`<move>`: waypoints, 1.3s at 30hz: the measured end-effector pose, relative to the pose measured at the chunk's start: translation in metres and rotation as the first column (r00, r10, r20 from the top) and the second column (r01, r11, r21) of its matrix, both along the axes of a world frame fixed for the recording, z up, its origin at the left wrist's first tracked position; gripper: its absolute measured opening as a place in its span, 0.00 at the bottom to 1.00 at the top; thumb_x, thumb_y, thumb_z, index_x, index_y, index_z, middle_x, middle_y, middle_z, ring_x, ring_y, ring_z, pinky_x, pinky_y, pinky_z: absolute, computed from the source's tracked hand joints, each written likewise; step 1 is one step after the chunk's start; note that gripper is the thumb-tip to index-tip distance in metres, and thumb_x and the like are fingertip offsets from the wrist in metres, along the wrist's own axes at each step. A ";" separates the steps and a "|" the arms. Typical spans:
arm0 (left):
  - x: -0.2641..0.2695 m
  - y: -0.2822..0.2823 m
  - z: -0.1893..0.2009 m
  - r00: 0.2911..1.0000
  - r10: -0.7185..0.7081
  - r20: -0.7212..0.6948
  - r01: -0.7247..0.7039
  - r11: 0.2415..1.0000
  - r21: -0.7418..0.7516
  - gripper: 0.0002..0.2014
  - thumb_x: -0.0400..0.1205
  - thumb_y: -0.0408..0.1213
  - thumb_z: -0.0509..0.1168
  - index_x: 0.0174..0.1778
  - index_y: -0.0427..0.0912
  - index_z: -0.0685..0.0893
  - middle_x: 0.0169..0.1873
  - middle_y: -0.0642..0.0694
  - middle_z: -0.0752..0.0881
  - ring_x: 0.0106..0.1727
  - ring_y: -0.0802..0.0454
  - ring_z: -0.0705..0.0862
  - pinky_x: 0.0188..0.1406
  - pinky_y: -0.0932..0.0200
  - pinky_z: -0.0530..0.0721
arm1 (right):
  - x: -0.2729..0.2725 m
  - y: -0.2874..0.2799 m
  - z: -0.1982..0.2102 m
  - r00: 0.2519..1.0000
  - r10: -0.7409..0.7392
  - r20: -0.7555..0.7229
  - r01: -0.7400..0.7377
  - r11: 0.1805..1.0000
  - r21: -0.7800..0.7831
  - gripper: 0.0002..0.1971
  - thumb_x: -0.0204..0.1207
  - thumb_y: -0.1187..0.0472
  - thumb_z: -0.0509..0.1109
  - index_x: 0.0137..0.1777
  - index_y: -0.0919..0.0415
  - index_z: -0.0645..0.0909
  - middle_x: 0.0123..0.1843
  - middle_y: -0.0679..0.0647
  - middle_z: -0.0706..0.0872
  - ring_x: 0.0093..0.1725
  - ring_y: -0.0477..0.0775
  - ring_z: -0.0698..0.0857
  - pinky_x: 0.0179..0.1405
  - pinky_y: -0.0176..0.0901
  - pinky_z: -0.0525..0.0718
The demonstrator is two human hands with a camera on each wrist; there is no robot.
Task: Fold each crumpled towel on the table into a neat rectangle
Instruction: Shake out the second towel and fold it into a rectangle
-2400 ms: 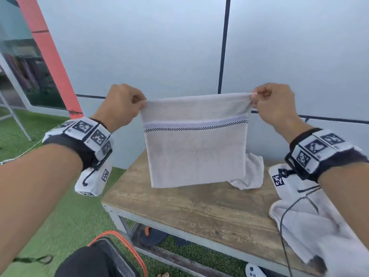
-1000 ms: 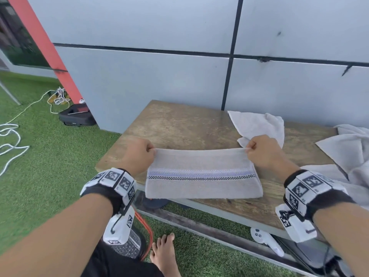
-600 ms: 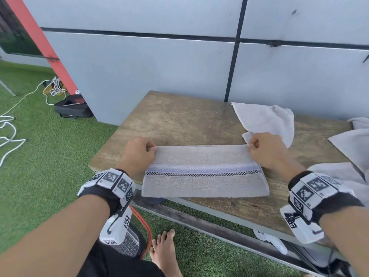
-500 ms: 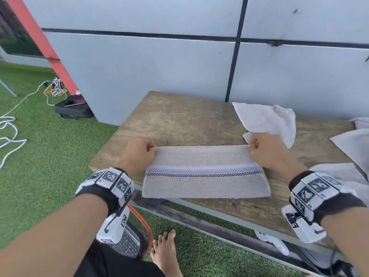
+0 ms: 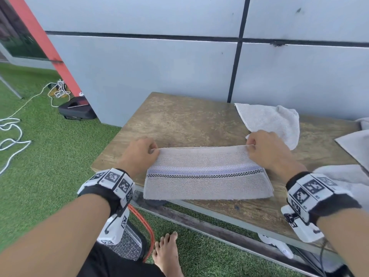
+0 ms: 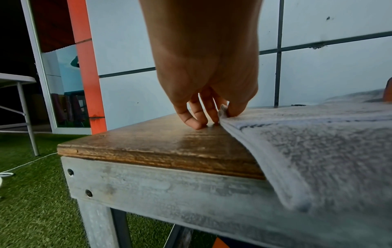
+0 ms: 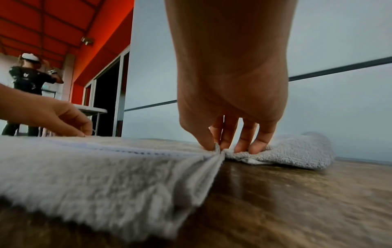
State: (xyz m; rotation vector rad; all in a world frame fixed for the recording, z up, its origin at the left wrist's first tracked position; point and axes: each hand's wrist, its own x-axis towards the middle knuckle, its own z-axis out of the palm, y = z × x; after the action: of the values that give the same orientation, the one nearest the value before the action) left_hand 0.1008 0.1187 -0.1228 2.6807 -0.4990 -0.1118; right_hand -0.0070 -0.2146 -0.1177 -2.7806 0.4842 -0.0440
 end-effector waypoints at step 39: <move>-0.118 0.036 0.014 0.987 0.013 -0.161 -0.028 0.996 -0.089 0.10 0.82 0.46 0.71 0.53 0.46 0.82 0.49 0.50 0.85 0.51 0.50 0.85 0.47 0.55 0.81 | -0.156 0.003 0.003 0.996 0.004 -0.093 0.015 0.979 0.201 0.12 0.82 0.55 0.70 0.62 0.50 0.74 0.57 0.49 0.82 0.58 0.56 0.83 0.58 0.49 0.80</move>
State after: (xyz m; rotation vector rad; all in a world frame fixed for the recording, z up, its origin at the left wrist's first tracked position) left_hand -0.0171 0.1546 -0.1086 2.5608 -0.4157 -0.2892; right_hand -0.1630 -0.2116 -0.1149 -2.5906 0.4897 0.1270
